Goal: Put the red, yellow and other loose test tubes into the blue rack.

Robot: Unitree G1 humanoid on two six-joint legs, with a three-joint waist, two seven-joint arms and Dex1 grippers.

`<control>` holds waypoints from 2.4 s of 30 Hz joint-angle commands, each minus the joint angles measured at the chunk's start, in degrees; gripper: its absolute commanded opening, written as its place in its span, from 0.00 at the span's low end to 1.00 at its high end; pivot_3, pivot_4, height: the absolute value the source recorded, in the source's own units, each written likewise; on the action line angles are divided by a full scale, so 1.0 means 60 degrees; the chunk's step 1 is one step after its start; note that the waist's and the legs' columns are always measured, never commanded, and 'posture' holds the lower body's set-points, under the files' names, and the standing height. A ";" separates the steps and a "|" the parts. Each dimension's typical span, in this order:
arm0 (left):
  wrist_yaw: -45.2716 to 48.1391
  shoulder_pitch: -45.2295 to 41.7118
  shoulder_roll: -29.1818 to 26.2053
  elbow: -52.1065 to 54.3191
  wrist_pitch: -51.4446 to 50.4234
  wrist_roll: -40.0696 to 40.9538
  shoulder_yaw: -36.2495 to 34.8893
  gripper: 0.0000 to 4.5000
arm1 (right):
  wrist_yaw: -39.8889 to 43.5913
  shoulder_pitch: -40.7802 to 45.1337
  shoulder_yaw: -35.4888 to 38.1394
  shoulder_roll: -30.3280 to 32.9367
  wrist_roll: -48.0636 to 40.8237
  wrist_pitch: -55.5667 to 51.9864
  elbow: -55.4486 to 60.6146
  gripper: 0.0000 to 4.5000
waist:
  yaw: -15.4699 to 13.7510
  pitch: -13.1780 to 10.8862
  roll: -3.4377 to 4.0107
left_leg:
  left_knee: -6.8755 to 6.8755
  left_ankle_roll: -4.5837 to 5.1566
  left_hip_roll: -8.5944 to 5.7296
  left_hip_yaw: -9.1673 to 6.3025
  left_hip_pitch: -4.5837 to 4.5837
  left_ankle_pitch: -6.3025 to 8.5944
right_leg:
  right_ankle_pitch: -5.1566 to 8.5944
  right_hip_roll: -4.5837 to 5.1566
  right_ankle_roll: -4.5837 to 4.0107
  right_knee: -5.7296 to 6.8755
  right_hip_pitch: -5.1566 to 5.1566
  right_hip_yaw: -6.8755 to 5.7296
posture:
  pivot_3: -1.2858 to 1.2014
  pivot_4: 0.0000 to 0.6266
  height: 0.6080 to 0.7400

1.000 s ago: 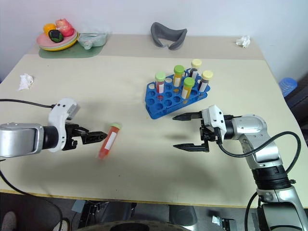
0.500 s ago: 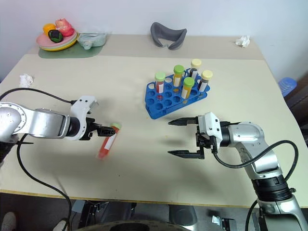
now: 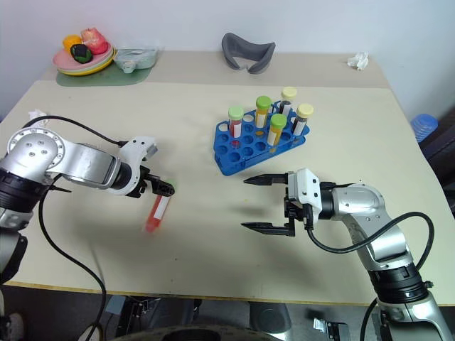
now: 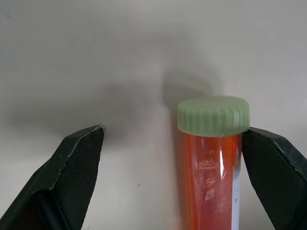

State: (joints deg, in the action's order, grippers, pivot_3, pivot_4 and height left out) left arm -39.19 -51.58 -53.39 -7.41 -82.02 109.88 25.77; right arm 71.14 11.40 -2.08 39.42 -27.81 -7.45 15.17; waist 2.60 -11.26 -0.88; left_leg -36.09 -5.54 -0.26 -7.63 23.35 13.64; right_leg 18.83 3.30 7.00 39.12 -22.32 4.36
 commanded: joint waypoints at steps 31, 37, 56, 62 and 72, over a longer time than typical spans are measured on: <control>-0.0133 0.0935 -0.0981 0.1095 0.0253 0.0120 -0.0434 0.39 | 0.0356 0.0563 -0.0277 -0.0111 -0.0133 0.0001 -0.0004 1.00 | 0.0007 0.0007 0.0002 | -0.0007 0.0000 0.0000 0.0000 -0.0001 0.0000 | 0.0000 0.0004 0.0000 0.0007 0.0000 0.0002 | 0.52 0.24 1.00; -0.0562 0.1323 -0.1228 0.1498 0.0771 0.0486 -0.0364 0.21 | 0.0505 0.0871 -0.0454 -0.0258 -0.0058 0.0092 -0.0315 1.00 | 0.0006 0.0007 0.0002 | -0.0006 0.0001 0.0001 0.0001 0.0000 0.0000 | 0.0000 0.0004 0.0000 0.0007 -0.0001 0.0002 | 0.52 0.24 1.00; 0.5596 0.1825 0.1379 0.3835 0.7377 -0.7789 -0.3440 0.18 | -0.0056 0.1120 -0.0179 -0.0375 -0.0174 -0.0093 -0.0283 1.00 | 0.0000 0.0010 0.0003 | 0.0002 -0.0032 -0.0001 0.0014 0.0006 -0.0019 | -0.0001 0.0002 0.0000 -0.0007 -0.0002 0.0001 | 0.52 0.24 1.00; 0.8982 0.1536 0.2810 0.2662 1.0190 -1.0793 -0.3137 0.18 | -0.1004 0.1114 -0.0085 -0.0635 -0.0085 -0.0366 0.0044 1.00 | -0.0019 0.0009 0.0002 | -0.0001 -0.0001 0.0000 0.0013 0.0007 -0.0001 | -0.0001 0.0000 0.0000 -0.0007 0.0001 0.0000 | 0.52 0.24 1.00; 1.4464 0.1364 0.5296 -0.0543 1.3797 -1.2541 -0.3057 0.18 | -0.3001 0.0931 -0.0119 -0.1266 0.0728 -0.0489 0.0334 1.00 | 0.0014 0.0009 0.0000 | -0.0003 0.0002 -0.0001 0.0013 0.0009 -0.0001 | -0.0001 0.0000 0.0001 -0.0004 -0.0005 -0.0002 | 0.52 0.24 1.00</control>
State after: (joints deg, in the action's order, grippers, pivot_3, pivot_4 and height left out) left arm 43.80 -41.39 -21.81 -10.22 -1.73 35.17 9.59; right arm 54.30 16.85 -3.81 32.34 -23.42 -10.69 14.51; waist 2.68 -11.20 -0.87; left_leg -36.11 -5.52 -0.26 -7.55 23.40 13.64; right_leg 18.82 3.30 7.01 39.09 -22.34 4.35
